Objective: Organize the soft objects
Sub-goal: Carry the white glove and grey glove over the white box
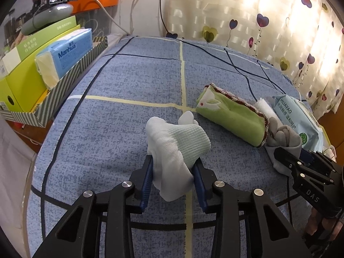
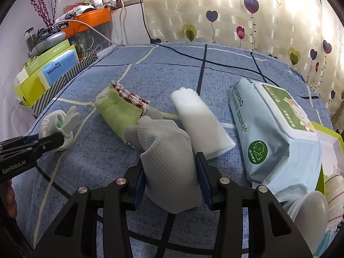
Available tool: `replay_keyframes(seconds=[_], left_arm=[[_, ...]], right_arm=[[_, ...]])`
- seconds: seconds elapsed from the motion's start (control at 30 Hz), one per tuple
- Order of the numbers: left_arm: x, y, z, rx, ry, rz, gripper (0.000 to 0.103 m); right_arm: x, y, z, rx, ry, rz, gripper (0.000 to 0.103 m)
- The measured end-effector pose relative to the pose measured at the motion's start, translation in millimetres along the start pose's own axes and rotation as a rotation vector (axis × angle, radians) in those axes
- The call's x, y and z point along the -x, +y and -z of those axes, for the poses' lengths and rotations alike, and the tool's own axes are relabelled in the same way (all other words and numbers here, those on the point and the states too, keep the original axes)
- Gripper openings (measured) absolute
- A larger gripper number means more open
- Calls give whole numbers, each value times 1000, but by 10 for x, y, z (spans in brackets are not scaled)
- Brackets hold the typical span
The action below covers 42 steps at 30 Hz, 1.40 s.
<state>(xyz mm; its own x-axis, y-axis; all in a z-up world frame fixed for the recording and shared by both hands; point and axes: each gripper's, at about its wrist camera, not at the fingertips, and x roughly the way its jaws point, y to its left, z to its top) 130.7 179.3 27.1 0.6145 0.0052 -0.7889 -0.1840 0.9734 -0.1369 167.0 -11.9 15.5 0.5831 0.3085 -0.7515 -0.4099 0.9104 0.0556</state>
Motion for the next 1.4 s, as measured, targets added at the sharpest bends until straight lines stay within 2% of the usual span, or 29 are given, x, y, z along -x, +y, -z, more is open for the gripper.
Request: replay_keyframes(seconds=[0.77,1.4], left_arm=[[408,-210,45,-48,-74,-6,34],[736,-732,79,-151,-121,71,34]], right_arm=[[304,-3,45,-19,-53,-13,40],[819,-200,99,-42,-132,6,40]])
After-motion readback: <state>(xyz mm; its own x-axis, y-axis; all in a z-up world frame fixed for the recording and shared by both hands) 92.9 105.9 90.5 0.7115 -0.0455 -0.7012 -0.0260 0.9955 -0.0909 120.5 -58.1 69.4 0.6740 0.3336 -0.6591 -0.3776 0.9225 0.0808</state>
